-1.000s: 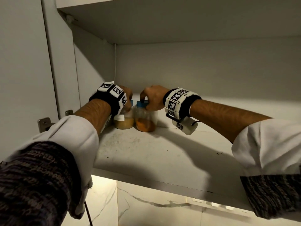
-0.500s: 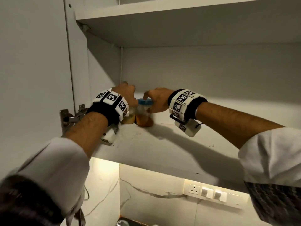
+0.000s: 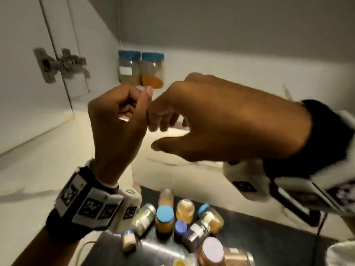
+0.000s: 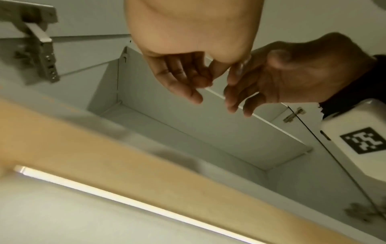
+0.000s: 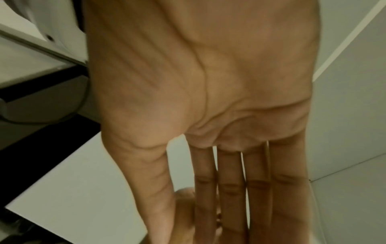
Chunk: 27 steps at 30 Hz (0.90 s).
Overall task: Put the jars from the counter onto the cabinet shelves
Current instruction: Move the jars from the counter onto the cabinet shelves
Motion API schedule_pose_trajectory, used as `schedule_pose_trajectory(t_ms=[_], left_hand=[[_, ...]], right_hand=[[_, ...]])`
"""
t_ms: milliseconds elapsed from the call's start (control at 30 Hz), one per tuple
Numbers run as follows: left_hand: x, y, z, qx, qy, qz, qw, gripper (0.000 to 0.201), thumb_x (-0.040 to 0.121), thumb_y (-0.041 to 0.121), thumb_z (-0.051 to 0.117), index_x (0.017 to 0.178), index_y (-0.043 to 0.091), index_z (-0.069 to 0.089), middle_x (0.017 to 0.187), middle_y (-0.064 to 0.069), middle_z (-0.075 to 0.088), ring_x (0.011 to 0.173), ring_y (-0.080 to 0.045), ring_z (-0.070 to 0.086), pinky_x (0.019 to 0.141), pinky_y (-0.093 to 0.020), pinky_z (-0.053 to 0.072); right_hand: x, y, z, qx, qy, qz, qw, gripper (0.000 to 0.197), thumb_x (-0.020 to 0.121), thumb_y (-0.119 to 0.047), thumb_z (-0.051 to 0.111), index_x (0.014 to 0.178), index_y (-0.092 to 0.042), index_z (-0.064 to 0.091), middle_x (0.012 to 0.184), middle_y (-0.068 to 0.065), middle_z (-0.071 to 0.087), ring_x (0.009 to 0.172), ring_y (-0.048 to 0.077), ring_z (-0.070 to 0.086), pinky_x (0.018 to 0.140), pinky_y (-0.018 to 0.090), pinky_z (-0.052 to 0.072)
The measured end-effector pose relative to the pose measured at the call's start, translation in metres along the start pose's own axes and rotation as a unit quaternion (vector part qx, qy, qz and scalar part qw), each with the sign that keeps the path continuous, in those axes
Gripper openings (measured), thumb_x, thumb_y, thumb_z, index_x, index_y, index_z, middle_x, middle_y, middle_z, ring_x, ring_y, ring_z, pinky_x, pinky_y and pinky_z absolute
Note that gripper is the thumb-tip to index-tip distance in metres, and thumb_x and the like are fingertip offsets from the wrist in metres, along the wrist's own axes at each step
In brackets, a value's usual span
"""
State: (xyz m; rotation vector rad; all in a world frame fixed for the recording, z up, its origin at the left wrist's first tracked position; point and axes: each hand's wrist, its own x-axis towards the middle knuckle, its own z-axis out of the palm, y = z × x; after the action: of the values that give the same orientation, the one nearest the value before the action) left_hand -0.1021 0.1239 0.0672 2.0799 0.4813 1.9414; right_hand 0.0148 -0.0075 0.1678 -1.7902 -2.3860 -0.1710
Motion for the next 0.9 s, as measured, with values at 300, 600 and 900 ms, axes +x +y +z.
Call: schedule_pose_trajectory(t_ms=[300,600,900], left_hand=[[-0.201,-0.049,0.026,0.042,-0.163,-0.208,0.964,0.014,0.091,0.016,0.072,0.081,0.016,0.063,0.066,0.007,0.061,0.057,-0.010,0.060,0.056,-0.030,0.051],[-0.339,-0.182,0.057,0.211,-0.566,-0.344,0.718,0.057,0.078,0.030,0.066,0.133,0.018,0.059,0.134,-0.007,0.058,0.122,-0.030,0.060,0.100,-0.046,0.051],[-0.325,-0.229,0.135,0.252,-0.636,-0.267,0.679,0.088,0.079,0.033,0.079,0.157,0.025,0.036,0.164,-0.013,0.025,0.149,-0.035,0.030,0.114,-0.052,0.042]], right_hand=[[-0.096,0.035,0.225,0.244,0.019,0.179,0.953,0.020,0.079,-0.039,0.065,0.073,-0.021,0.068,0.066,-0.006,0.070,0.063,0.012,0.068,0.065,0.036,0.056],[-0.109,0.095,0.437,0.248,-0.076,0.484,0.836,0.014,0.082,-0.030,0.072,0.092,-0.022,0.075,0.096,0.004,0.078,0.097,0.029,0.072,0.082,0.034,0.054],[-0.126,0.158,0.464,0.222,-0.075,0.597,0.767,0.041,0.081,-0.035,0.075,0.120,-0.023,0.071,0.115,0.008,0.075,0.108,0.033,0.070,0.092,0.041,0.058]])
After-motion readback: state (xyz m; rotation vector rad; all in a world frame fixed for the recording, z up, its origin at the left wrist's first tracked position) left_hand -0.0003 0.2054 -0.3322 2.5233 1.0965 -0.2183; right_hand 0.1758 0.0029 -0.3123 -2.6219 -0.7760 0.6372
